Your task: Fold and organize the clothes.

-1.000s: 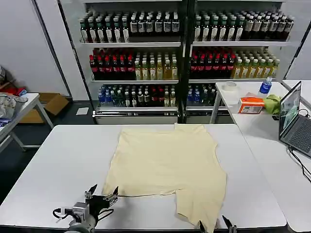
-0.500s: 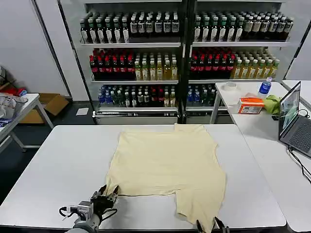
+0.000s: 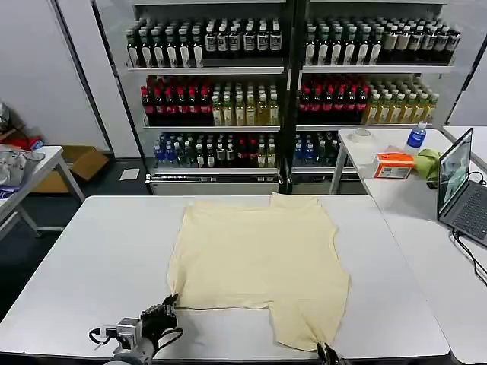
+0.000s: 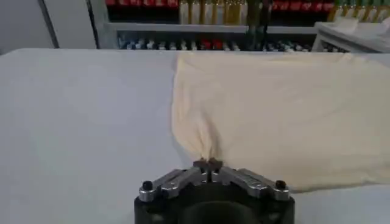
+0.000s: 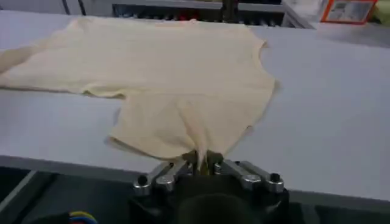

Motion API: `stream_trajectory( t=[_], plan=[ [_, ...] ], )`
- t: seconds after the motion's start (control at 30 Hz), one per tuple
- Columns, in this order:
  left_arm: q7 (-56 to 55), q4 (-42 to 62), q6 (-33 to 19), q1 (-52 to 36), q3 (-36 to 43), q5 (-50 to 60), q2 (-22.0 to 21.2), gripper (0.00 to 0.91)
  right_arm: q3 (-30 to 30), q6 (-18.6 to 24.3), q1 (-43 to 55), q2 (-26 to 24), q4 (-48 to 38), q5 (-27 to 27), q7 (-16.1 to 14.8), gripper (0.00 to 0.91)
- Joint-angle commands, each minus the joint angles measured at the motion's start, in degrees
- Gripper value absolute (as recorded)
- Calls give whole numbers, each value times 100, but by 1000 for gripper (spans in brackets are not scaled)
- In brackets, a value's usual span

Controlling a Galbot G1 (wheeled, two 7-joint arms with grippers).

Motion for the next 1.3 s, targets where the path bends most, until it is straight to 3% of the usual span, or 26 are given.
stream_trajectory(
  t=[0.03,0.6,0.8,1.3],
  plan=[
    [44,-741,-144,317,-296,-170,24,10,122,170,-27,-29,371,9,-9,0],
    [159,-1763,-61,940,-868,-165,301,10,940,117,-157,-233,1549,394,-10,0],
    [158,-1579,-26,681,-871,-172,437,10,1079,24,465,-432,1282,698,13,0],
    [184,-775,87,-37,-436,16,814,10,600,11,2189,-1167,253,1197,67,0]
  ],
)
